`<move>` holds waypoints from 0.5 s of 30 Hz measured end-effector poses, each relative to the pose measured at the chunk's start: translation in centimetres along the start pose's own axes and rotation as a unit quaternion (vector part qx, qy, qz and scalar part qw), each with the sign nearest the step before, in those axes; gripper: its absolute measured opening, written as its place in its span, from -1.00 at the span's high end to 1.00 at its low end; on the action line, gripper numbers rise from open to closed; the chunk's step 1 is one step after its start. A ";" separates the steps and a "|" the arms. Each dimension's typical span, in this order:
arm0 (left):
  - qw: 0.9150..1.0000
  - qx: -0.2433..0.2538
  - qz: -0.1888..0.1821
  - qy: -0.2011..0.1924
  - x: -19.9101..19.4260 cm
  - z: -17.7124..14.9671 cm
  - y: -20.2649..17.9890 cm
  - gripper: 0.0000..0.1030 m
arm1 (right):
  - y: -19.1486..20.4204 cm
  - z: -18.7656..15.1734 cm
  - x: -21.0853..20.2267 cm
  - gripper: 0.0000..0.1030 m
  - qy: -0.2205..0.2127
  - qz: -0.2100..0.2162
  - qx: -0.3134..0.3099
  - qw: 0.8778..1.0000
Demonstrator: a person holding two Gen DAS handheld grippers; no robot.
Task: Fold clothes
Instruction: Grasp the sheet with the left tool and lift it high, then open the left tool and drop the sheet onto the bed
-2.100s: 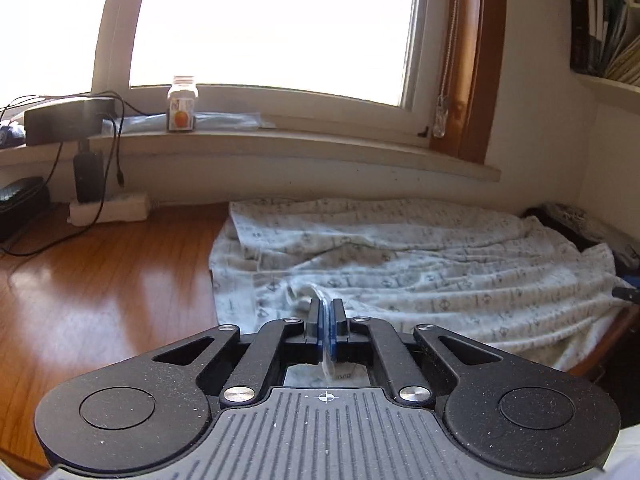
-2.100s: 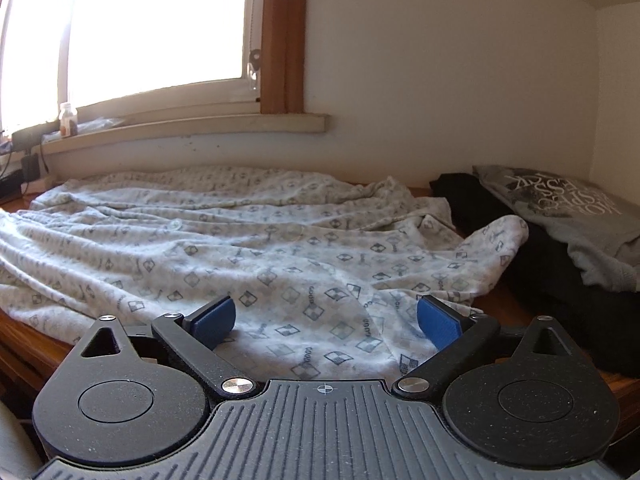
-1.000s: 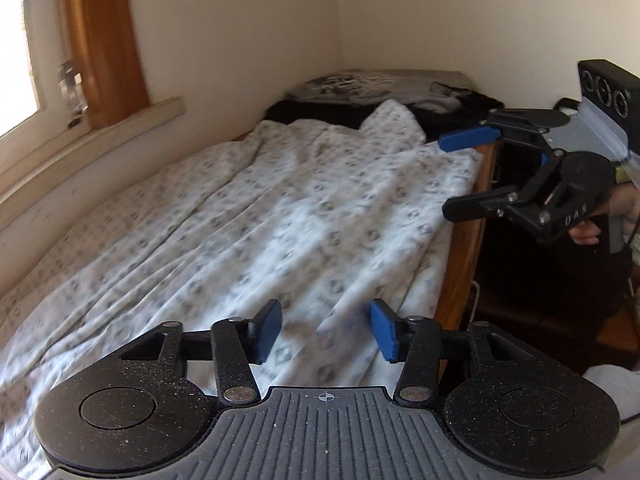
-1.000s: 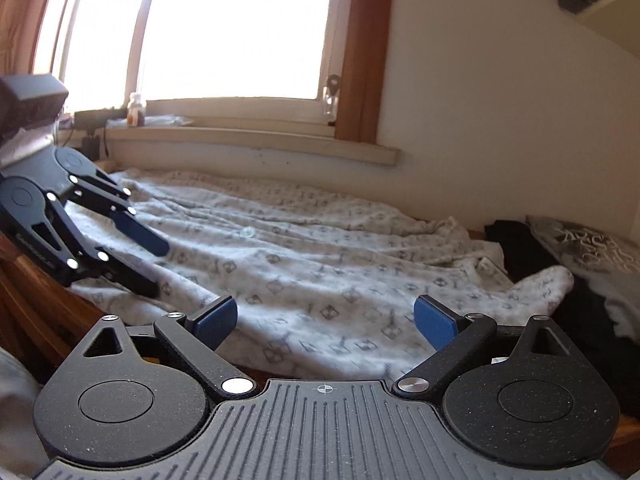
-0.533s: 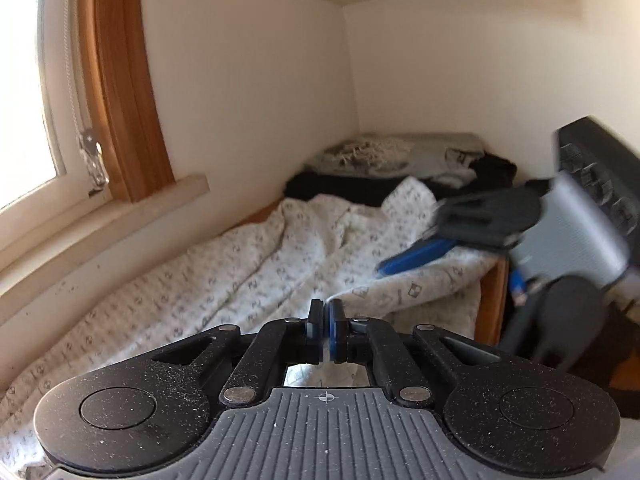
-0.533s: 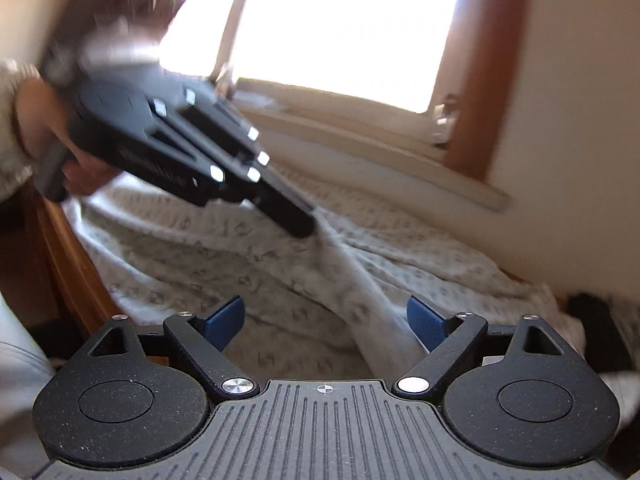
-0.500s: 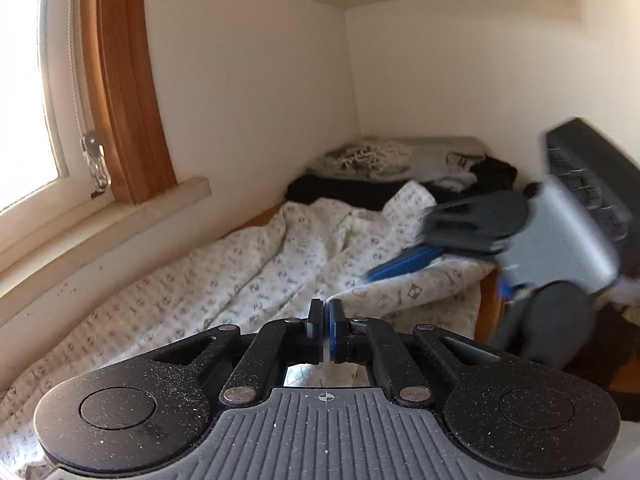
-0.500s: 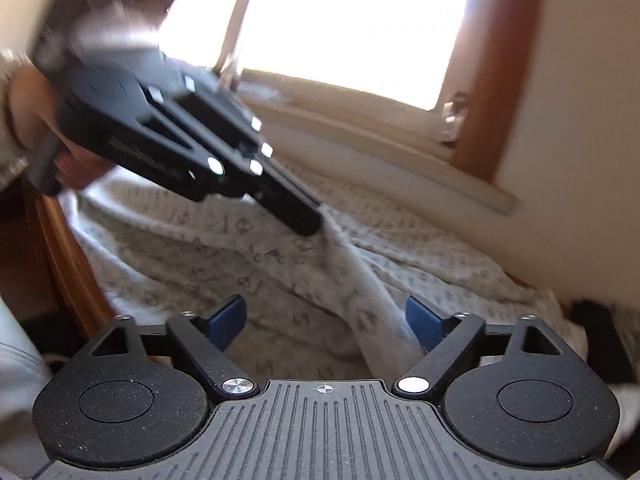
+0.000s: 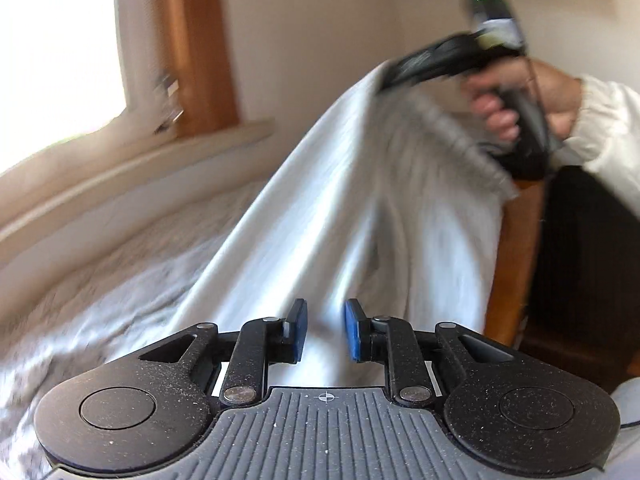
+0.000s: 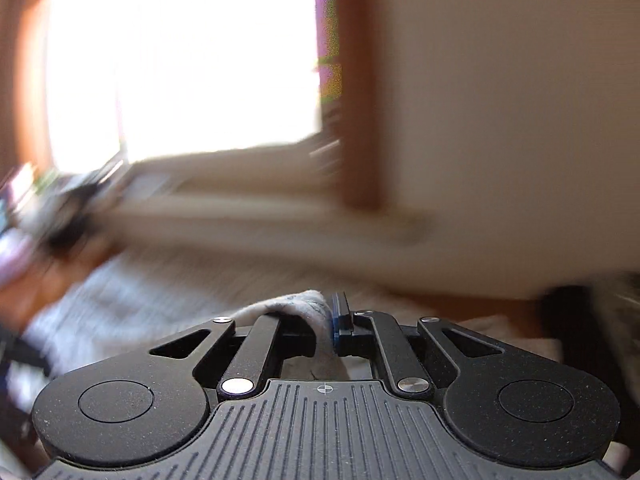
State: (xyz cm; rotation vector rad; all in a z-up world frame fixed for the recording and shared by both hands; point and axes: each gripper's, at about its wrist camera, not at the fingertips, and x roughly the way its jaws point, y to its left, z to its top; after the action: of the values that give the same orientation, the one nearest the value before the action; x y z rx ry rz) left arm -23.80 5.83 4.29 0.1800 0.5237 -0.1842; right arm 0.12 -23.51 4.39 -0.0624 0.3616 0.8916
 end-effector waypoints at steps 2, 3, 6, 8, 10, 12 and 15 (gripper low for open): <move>1.000 -0.028 0.010 0.007 -0.2 -0.7 2.1 0.56 | -3.1 -0.3 -0.6 -0.09 -0.016 -0.108 0.028 0.994; 0.999 -0.043 0.014 0.010 -0.5 -1.0 3.1 0.56 | -4.4 -0.9 -0.5 -0.19 -0.003 -0.143 0.039 0.989; 0.998 -0.056 0.036 0.014 -1.2 -1.7 5.4 0.38 | -6.6 -3.5 -0.5 -0.18 0.061 -0.135 0.037 0.988; 0.997 -0.055 0.051 0.016 -1.8 -2.1 6.8 0.27 | -6.7 -4.9 -0.8 -0.18 0.086 -0.110 0.030 0.990; 0.996 -0.060 0.061 0.023 -2.6 -2.5 8.1 0.27 | -6.3 -5.7 -1.4 -0.19 0.092 -0.087 0.022 0.992; 0.995 -0.064 0.078 0.026 -4.0 -3.5 9.3 0.27 | -5.3 -5.9 -2.0 -0.22 0.076 -0.084 0.014 0.993; 0.993 -0.069 0.089 0.024 -6.6 -4.9 9.1 0.27 | -3.7 -6.8 -4.4 -0.29 0.044 -0.041 0.010 0.998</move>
State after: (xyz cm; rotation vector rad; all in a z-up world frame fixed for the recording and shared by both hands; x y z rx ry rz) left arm -29.79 16.56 4.60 0.0948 0.5641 0.0299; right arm -1.49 -30.50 -0.83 -0.0971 0.4466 0.8063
